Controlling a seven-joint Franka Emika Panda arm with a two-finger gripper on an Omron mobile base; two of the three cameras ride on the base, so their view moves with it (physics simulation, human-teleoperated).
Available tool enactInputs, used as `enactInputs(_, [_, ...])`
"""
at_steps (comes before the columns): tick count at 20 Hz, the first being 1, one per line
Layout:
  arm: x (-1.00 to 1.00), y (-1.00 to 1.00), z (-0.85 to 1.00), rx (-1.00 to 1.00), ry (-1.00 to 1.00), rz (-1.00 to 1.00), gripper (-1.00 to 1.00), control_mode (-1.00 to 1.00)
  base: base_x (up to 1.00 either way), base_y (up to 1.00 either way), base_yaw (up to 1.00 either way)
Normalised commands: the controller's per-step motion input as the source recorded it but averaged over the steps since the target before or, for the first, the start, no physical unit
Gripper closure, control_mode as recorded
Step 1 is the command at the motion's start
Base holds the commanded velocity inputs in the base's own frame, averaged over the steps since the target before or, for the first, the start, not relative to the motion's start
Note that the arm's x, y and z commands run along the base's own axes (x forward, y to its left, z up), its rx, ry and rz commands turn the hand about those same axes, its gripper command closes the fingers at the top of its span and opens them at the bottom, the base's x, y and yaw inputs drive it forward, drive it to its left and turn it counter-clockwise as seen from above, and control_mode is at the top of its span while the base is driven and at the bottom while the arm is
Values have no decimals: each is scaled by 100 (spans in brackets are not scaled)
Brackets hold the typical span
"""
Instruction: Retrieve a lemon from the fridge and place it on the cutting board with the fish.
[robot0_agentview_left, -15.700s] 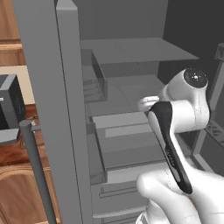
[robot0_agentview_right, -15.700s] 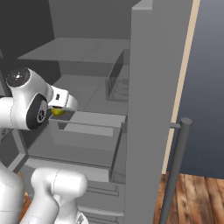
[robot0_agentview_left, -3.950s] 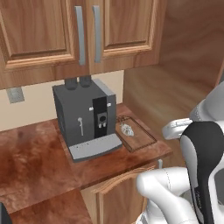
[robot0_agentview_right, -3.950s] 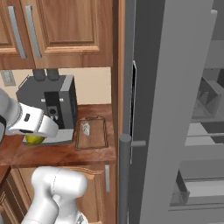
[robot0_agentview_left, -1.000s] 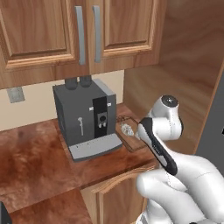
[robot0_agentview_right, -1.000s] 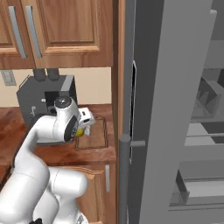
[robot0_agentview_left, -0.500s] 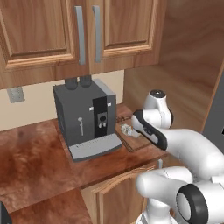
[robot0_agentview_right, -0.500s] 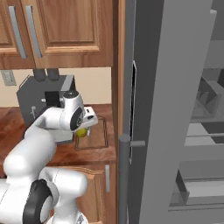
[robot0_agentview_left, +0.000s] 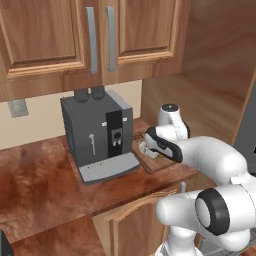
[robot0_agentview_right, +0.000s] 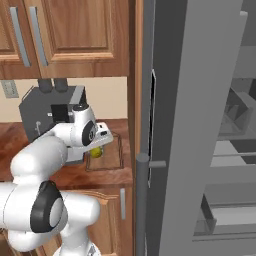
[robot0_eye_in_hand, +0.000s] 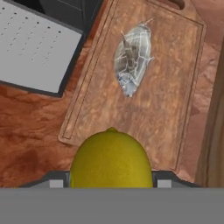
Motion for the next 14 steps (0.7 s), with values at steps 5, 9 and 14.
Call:
enactInputs(5, [10, 0, -36, -8, 0, 0, 100, -100, 0, 0, 0])
enactInputs(9, [23, -2, -17, -1, -4, 0, 100, -100, 0, 0, 0])
enactInputs(14, [35, -9, -1, 0, -5, 3, 100, -100, 0, 0, 0])
